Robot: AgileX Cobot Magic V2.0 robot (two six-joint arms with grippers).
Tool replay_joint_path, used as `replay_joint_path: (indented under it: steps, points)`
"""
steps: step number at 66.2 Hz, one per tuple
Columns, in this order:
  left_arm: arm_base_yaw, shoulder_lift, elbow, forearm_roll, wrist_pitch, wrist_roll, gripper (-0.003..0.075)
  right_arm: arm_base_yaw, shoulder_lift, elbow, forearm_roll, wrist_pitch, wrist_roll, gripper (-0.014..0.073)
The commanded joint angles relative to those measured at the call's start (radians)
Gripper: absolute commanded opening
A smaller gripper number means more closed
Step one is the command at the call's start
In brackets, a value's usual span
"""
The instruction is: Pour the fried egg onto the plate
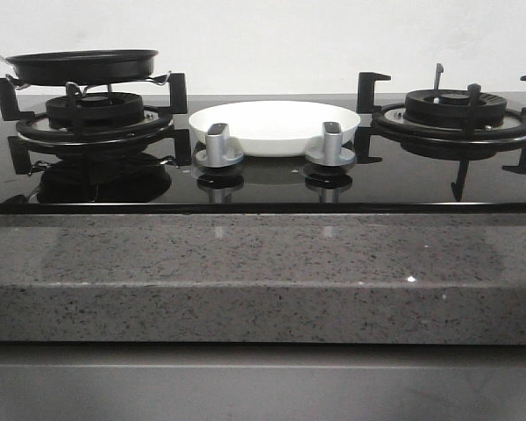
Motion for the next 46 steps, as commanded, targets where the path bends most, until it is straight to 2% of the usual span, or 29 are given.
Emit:
replay_joint_path:
  steps: [1,14,37,42,46]
  points:
    - [-0.009,0.07,-0.044,-0.002,-0.025,-0.005,-0.002,-0.004,0.076,-0.05,0.001,-0.034,-0.01,-0.0109]
    - [-0.009,0.156,-0.025,-0.006,0.025,-0.005,-0.002,-0.004,0.18,-0.05,0.001,-0.028,-0.01,-0.0109]
    - [-0.009,0.236,0.014,-0.008,0.031,-0.005,-0.0017,-0.004,0.264,-0.05,0.001,-0.019,-0.01,-0.0107]
    - [-0.009,0.247,0.014,-0.007,0.031,-0.005,0.0014,-0.004,0.275,-0.05,0.001,-0.019,-0.01,-0.0089]
    - [-0.009,0.256,0.014,-0.007,0.031,-0.005,0.0092,-0.004,0.289,-0.05,0.001,-0.021,-0.01,-0.0029]
